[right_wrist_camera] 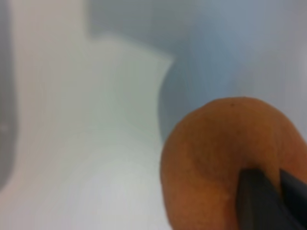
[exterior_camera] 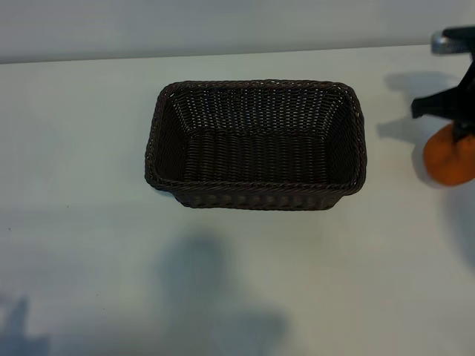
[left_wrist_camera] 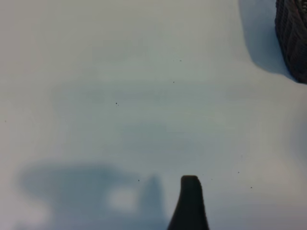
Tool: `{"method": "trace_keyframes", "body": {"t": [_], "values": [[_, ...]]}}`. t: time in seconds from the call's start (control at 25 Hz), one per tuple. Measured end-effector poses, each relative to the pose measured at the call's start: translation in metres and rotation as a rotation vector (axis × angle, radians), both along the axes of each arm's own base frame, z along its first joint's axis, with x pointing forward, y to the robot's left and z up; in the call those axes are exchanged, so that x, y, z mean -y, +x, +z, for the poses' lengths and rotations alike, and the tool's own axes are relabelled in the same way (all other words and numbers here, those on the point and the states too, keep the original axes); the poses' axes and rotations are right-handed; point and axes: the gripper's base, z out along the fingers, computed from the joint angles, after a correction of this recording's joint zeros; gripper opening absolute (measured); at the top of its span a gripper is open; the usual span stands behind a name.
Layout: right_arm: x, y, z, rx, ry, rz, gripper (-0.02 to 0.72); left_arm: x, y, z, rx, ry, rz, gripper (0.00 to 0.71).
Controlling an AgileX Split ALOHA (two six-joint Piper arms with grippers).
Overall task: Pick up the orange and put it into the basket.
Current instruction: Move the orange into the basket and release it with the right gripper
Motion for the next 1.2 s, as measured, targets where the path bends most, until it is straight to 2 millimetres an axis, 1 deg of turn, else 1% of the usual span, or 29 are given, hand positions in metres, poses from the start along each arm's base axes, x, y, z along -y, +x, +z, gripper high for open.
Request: {"method": "trace_keyframes", "body": {"t": [0.08, 0.16, 0.28, 0.36, 0.44, 0.6, 0.76, 0.96, 1.04, 1.2], "values": [[0.0, -0.007, 0.021, 0.05, -0.002, 0.0, 0.044, 0.0, 0.0, 0.0, 0.0, 0.002, -0.001, 0.592], [0.0, -0.015, 0.037, 0.08, -0.004, 0.005, 0.044, 0.0, 0.0, 0.0, 0.0, 0.002, -0.001, 0.592], [-0.001, -0.024, 0.054, 0.113, -0.007, 0.014, 0.044, 0.0, 0.0, 0.0, 0.0, 0.002, -0.001, 0.592], [-0.001, -0.027, 0.06, 0.13, -0.008, 0.017, 0.044, 0.0, 0.0, 0.0, 0.0, 0.003, -0.002, 0.592], [-0.001, -0.028, 0.062, 0.128, -0.008, 0.025, 0.044, 0.0, 0.0, 0.0, 0.0, 0.003, -0.002, 0.592], [-0.006, -0.027, 0.07, 0.123, 0.028, 0.054, 0.044, 0.0, 0.0, 0.0, 0.0, 0.003, -0.002, 0.592], [-0.022, -0.021, 0.09, 0.174, 0.039, 0.105, 0.044, 0.0, 0.0, 0.0, 0.0, 0.003, -0.002, 0.592], [-0.052, -0.017, 0.108, 0.194, 0.056, 0.19, 0.044, 0.0, 0.0, 0.0, 0.0, 0.003, -0.002, 0.592], [-0.063, -0.013, 0.111, 0.185, 0.059, 0.222, 0.044, 0.0, 0.0, 0.0, 0.0, 0.003, -0.002, 0.592], [-0.09, -0.004, 0.109, 0.145, 0.077, 0.281, 0.044, 0.0, 0.0, 0.0, 0.0, 0.003, -0.002, 0.592]]}}
